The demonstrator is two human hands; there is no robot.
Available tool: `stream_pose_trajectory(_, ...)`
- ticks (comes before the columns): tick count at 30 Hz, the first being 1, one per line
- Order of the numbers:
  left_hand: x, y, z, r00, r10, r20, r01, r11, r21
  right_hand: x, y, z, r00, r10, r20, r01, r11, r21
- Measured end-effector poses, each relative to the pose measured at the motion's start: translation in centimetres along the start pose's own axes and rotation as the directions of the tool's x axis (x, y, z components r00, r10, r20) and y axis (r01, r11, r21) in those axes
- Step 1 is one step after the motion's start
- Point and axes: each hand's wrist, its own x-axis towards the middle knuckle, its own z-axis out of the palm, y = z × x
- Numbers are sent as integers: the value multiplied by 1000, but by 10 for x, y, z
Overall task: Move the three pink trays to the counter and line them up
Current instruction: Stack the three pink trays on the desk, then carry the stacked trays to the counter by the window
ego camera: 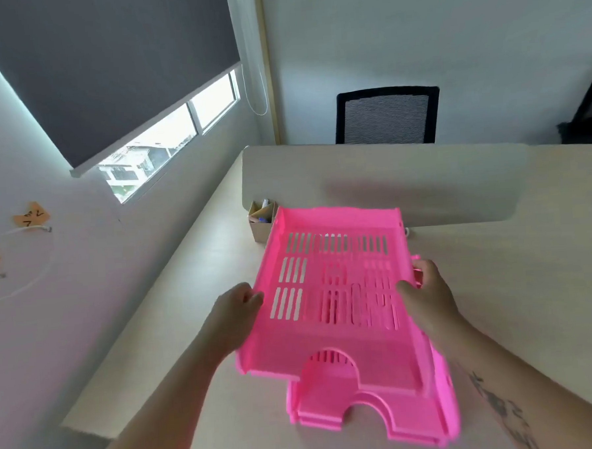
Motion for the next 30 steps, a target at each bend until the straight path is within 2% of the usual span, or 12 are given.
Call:
stream_pose_trajectory(3, -19, 13, 37, 1000, -29, -12, 28, 997, -65, 2, 18, -29, 986, 105, 127, -107, 994, 3)
stream_pose_trajectory(7, -28, 12, 62, 997, -47, -54, 44, 998, -54, -5, 33, -36, 966, 147, 215, -134, 988, -70)
stream_pose_trajectory(13, -24, 0, 83, 999, -37, -32, 37, 999, -12, -9, 56, -24, 974, 166, 154, -143, 979, -145)
stream_pose_trajectory(21, -30, -8, 87, 998, -51, -21, 48, 993, -107, -18, 65, -19, 981, 163, 101, -141, 970, -196)
stream_pose_trajectory(24, -34, -4, 95, 998, -55, 31, 58, 992, -116, -20, 65, -29, 978, 181, 107, -157, 968, -197)
stream_pose_trajectory(30, -34, -11, 96, 997, -70, 34, 74, 989, -126, -23, 65, -28, 970, 197, 141, -162, 960, -228)
